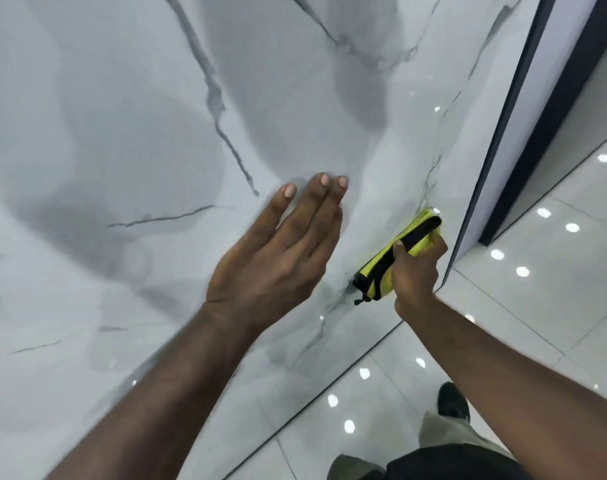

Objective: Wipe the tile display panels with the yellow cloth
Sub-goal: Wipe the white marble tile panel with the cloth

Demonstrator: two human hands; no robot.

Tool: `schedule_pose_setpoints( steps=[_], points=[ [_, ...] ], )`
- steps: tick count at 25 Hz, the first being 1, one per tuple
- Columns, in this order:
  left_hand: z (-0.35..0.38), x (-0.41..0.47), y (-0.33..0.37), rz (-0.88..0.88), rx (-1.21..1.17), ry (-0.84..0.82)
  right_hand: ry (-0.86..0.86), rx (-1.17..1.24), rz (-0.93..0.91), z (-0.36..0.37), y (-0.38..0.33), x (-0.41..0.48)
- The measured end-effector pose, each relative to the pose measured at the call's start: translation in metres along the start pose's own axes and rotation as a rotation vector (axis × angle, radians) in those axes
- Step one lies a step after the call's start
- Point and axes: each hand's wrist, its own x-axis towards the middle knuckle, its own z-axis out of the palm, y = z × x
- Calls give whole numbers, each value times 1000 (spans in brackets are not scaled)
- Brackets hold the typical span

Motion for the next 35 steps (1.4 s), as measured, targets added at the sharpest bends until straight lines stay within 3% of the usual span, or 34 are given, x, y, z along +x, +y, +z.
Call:
schedule_pose_setpoints(
  steps=[7, 9, 19, 22, 25, 29, 30, 32, 33, 35],
  points=[
    [6, -2, 3, 48, 83, 43, -41, -40, 162, -15, 19, 26],
    [7, -1, 3, 51, 62, 45, -36, -81, 82, -15, 20, 35],
    [7, -4, 4, 51, 46, 34, 2, 32, 146, -15, 0, 33],
    [7, -4, 3, 51, 15, 23, 26, -13, -18, -14, -14, 30],
    [2, -1, 2, 3, -9, -27, 22, 90, -1, -13, -36, 25],
    [-21, 11, -1, -181, -155, -89, 108, 64, -380, -10, -84, 7],
    [-29, 15, -6, -211, -158, -99, 113, 95, -388, -8, -99, 6],
    [-40, 21, -21, -247, -136, -82, 119, 214, -197, -6, -132, 4],
    [-45, 24, -32, -259, -136, -61, 127, 230, -186, -6, -149, -1],
    [-53, 27, -51, -271, -140, -31, 138, 123, -527, -5, -170, -24]
  ],
)
